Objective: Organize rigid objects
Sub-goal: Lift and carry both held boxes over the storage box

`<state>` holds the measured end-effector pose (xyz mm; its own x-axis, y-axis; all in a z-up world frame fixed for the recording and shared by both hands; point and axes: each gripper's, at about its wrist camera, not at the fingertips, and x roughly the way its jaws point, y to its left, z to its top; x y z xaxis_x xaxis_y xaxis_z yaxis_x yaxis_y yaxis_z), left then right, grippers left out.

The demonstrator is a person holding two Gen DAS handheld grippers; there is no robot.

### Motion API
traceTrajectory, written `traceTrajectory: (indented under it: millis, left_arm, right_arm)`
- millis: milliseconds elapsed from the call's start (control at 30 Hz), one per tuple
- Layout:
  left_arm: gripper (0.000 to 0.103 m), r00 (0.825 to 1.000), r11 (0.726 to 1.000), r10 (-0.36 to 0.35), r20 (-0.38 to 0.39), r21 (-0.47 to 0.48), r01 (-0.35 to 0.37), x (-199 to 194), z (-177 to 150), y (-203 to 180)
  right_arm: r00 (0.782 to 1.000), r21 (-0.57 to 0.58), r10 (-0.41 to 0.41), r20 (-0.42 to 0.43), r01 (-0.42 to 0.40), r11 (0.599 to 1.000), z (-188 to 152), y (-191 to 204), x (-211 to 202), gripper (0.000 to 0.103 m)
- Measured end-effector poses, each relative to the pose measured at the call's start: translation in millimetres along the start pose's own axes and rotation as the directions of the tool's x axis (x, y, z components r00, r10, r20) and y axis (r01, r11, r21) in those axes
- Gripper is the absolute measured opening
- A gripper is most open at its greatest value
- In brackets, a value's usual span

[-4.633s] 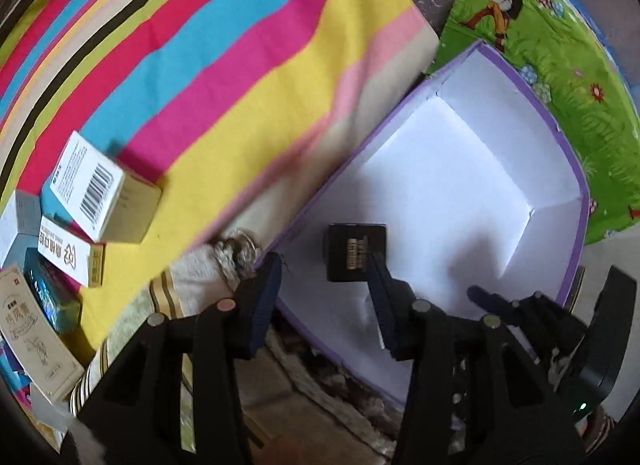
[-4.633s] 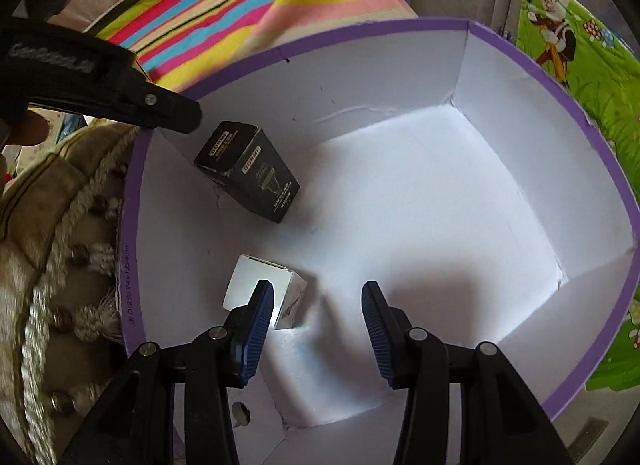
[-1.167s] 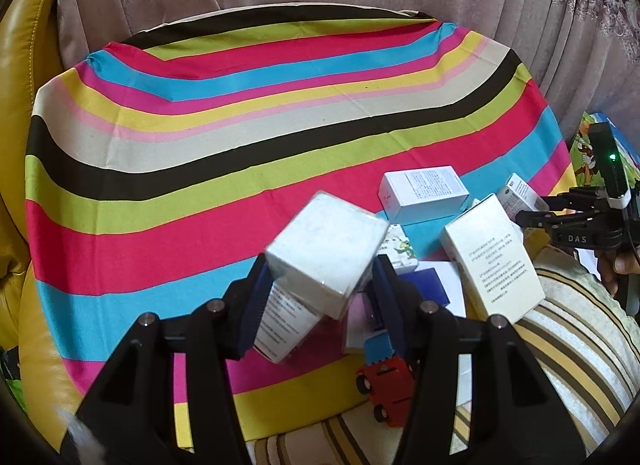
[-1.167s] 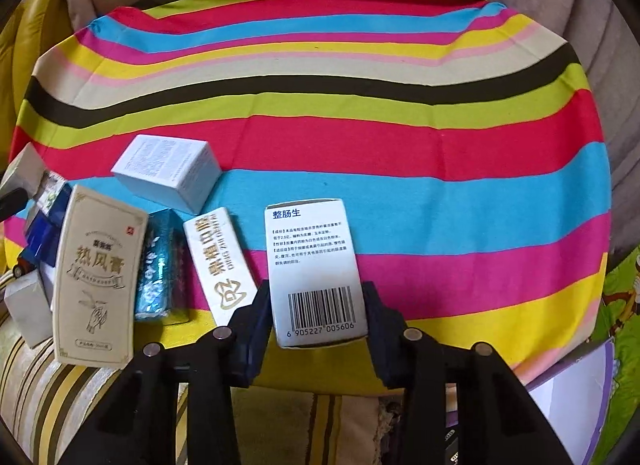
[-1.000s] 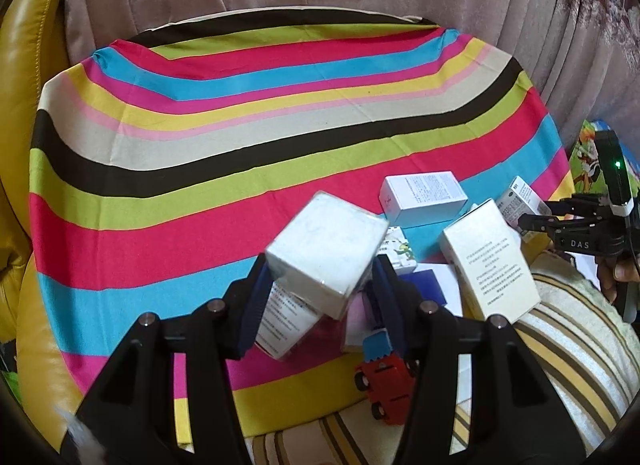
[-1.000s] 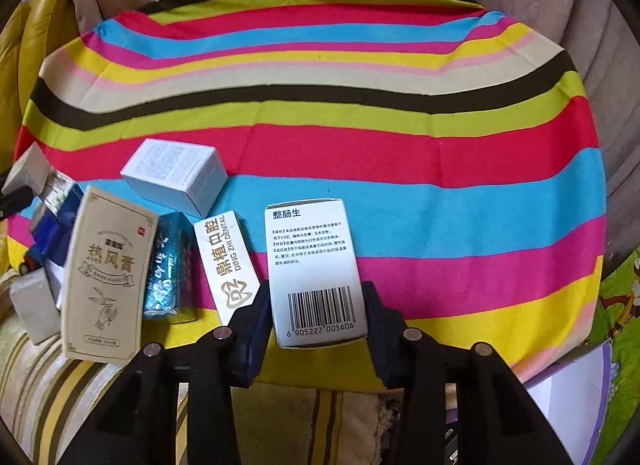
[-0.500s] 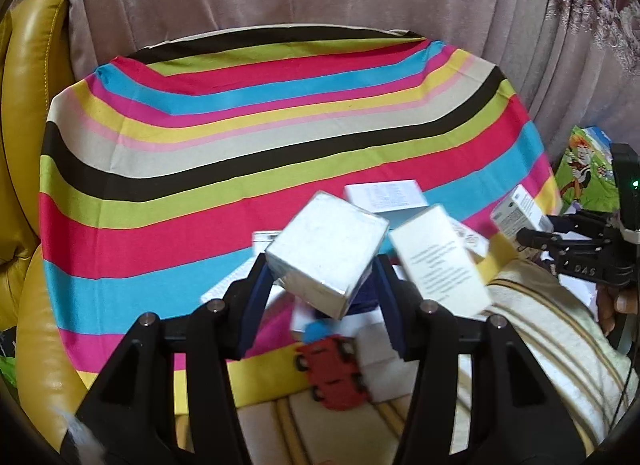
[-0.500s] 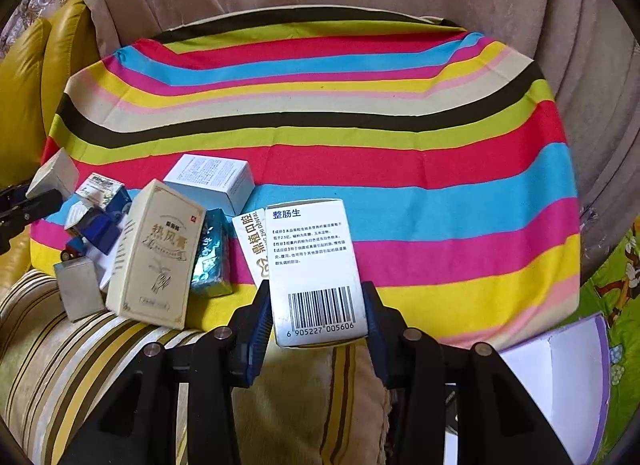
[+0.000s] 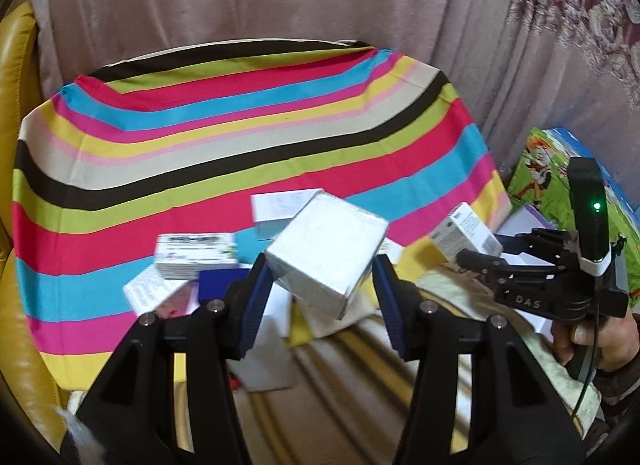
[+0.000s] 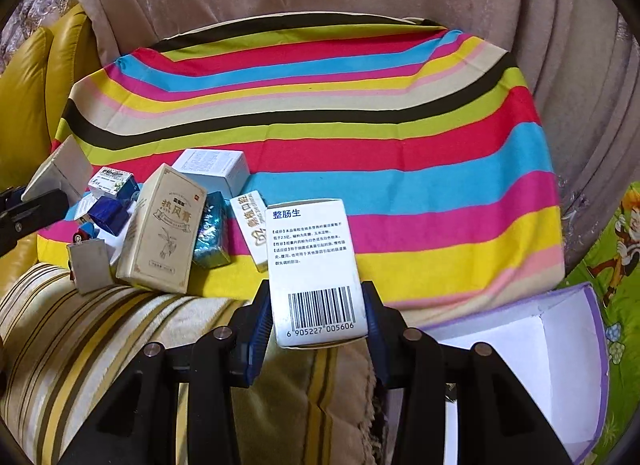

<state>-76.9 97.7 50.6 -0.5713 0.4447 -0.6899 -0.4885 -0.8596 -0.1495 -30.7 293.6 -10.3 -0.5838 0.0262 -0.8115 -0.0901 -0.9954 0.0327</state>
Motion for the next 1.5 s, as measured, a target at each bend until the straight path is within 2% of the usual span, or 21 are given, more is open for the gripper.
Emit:
traceTrajectory:
  millis: [467,900,1267,1500]
  left_arm:
    - [0.055,0.995,0.992,-0.076,-0.059,0.096,0.082,14,-1,-67]
    - [0.055,0.980,0.973,-0.142,-0.139,0.163,0.165,30,-3,-121]
    - [0.055,0.954,0.952,-0.173,-0.246,0.207,0.227,52,-2,-168]
    - [0.055,0.929,0.936,-0.192,-0.315,0.225,0.269,67,-5,-200]
  right_arm:
    - [1.000,0.155,0.022,-0.002,-0.022,0.988,-25,-50,-15,0.043]
    - [0.999,0.266,-0.005,-0.046,0.017,0.964,-59,-94,-22,0.043]
    - [0.997,0.335,-0.054,-0.047,0.066,0.940,-71,-130,-34,0.043]
    - [0.995,0.382,-0.083,-0.061,0.100,0.919,-78,-151,-39,0.044]
